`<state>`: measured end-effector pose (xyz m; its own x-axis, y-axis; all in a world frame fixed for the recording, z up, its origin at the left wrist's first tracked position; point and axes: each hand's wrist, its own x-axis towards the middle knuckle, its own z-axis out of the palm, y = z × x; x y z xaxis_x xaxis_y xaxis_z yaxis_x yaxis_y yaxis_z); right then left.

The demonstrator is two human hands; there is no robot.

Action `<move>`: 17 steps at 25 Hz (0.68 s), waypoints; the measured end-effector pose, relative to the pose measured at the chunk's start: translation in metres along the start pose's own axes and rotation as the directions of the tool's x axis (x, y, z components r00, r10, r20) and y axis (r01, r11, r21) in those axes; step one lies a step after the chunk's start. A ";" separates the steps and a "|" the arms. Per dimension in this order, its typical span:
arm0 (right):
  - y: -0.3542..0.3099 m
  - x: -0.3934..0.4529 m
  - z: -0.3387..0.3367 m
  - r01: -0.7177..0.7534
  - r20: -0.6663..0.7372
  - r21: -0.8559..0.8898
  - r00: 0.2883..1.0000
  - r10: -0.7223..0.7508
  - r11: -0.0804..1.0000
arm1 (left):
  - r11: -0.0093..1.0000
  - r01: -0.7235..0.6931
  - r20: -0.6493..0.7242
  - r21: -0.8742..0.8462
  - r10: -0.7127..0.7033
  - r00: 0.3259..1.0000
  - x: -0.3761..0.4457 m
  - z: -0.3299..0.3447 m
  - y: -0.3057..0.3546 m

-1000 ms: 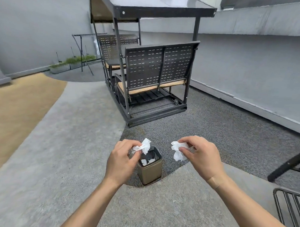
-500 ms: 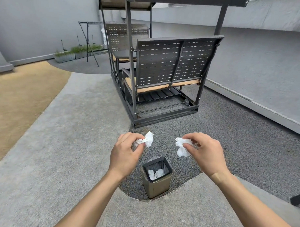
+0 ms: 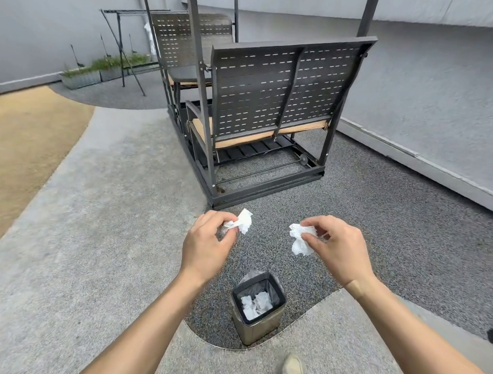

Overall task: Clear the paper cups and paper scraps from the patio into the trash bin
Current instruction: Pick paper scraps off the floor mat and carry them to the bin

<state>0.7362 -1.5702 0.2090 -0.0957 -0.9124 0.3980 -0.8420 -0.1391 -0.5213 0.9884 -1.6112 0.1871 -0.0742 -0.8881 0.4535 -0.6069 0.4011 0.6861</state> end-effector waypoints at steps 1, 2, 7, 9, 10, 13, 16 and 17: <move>0.007 0.013 0.006 0.007 0.004 0.011 1.000 -0.007 1.000 | 1.000 0.010 0.000 0.002 -0.010 1.000 0.010 0.008 -0.003; 0.015 0.026 0.012 0.017 -0.001 0.024 1.000 -0.017 1.000 | 1.000 0.018 0.003 0.008 -0.018 1.000 0.021 0.016 -0.006; 0.067 0.100 0.042 0.026 0.043 0.093 0.999 -0.030 0.995 | 0.996 0.078 0.008 0.049 -0.078 0.997 0.080 0.071 -0.018; 0.090 0.125 0.053 0.007 0.097 0.108 0.995 -0.018 0.994 | 0.990 0.126 0.017 0.056 -0.128 0.992 0.102 0.095 -0.019; 0.099 0.135 0.057 0.001 0.123 0.113 0.992 -0.015 0.994 | 0.987 0.149 0.023 0.059 -0.151 0.988 0.110 0.104 -0.020; 0.126 0.165 0.074 -0.019 0.197 0.128 0.980 -0.007 0.992 | 0.973 0.220 0.060 0.070 -0.225 0.973 0.129 0.132 -0.029; 0.143 0.182 0.101 -0.059 0.284 0.148 0.959 0.015 0.987 | 0.948 0.310 0.083 0.067 -0.315 0.945 0.134 0.148 -0.049; 0.147 0.185 0.112 -0.070 0.304 0.153 0.952 0.021 0.986 | 0.940 0.331 0.095 0.078 -0.338 0.936 0.135 0.152 -0.057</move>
<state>0.6543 -1.8028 0.1221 0.0530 -0.9890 0.1384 -0.7418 -0.1318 -0.6575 0.8931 -1.7886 0.1229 0.0603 -0.9885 0.1388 -0.6567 0.0654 0.7513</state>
